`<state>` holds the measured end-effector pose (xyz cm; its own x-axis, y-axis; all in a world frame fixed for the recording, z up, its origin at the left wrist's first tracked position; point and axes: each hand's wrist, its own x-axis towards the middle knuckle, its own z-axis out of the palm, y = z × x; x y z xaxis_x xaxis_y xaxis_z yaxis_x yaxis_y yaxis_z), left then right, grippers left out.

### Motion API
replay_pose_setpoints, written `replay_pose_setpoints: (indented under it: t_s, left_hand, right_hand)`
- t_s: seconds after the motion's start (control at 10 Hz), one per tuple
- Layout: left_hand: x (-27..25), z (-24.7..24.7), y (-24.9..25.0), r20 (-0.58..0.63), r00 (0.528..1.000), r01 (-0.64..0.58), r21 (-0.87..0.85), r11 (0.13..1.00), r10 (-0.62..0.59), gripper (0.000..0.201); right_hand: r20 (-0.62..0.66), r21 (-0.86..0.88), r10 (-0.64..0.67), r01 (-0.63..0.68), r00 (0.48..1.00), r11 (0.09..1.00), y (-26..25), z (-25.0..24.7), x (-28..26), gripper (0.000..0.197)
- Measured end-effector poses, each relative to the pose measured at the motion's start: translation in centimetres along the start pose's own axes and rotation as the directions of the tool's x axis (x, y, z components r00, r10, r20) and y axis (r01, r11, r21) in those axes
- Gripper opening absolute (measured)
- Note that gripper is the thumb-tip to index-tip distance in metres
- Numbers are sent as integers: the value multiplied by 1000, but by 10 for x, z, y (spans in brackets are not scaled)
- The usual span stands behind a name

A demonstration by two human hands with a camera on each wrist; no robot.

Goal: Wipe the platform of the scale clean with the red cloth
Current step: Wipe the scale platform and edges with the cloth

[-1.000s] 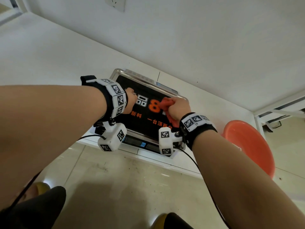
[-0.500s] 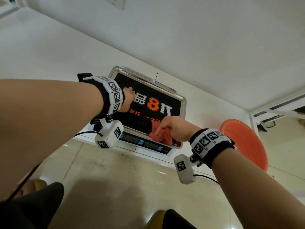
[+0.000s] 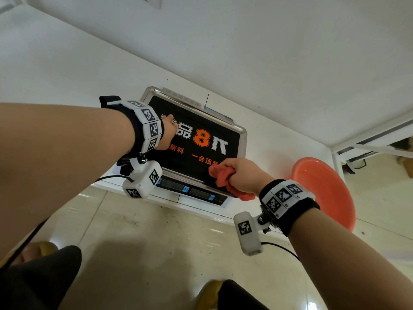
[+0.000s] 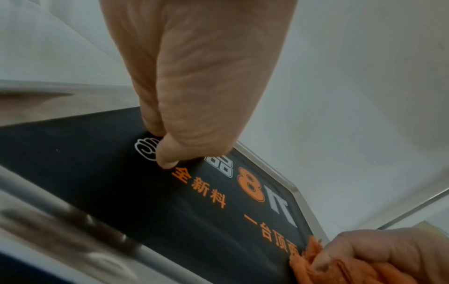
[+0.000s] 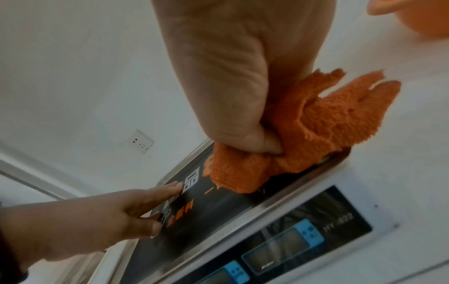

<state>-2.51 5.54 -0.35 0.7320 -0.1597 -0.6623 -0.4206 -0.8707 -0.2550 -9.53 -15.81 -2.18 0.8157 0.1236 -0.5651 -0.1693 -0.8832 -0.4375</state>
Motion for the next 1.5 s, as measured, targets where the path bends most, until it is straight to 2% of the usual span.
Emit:
replay_pose_setpoints:
  t_s: [0.1,0.2,0.3,0.4,0.5,0.6,0.7,0.9,1.0,1.2,1.4,1.5]
  left_hand:
    - [12,9,2,-70,997,-39,6,999,39,63]
    - [18,14,1,-111,992,-49,37,998,52,61]
    - [15,14,1,-122,991,-55,58,997,62,59]
    - [16,13,2,-140,989,-41,49,998,48,59]
    - [13,12,1,-136,989,-41,62,997,50,57]
    - [15,13,1,-136,990,-38,57,998,46,59]
    - [14,14,2,-140,989,-36,45,998,42,58]
    - [14,14,0,-147,988,-53,21,998,55,59]
    - [14,14,-5,-136,988,-75,-27,997,71,62]
    - [16,14,-6,-125,989,-86,-65,994,78,63]
    - [18,15,-4,-136,988,-74,-47,996,67,63]
    - [16,16,-1,-144,988,-53,0,999,52,66]
  right_hand:
    - [50,94,-22,17,999,995,-7,5,-6,33]
    - [126,107,-11,-2,992,994,-12,5,-9,32]
    - [186,-61,-35,47,982,997,-17,4,-9,31]
    - [220,-79,-24,43,975,996,-20,6,-8,40]
    - [189,-105,-85,107,978,989,-21,13,-9,45]
    - [133,-272,-115,148,984,951,-19,21,-5,40]
    - [80,-337,-134,153,988,929,-18,31,-2,38]
    - [26,-501,-249,228,968,835,-17,47,-1,46]
    - [55,-530,-305,287,951,798,-11,47,-1,34]
    - [123,-528,-341,352,932,773,1,39,-1,26]
    - [178,-545,-302,349,937,762,12,23,-7,12]
    - [193,-539,-257,321,947,779,10,17,-11,20]
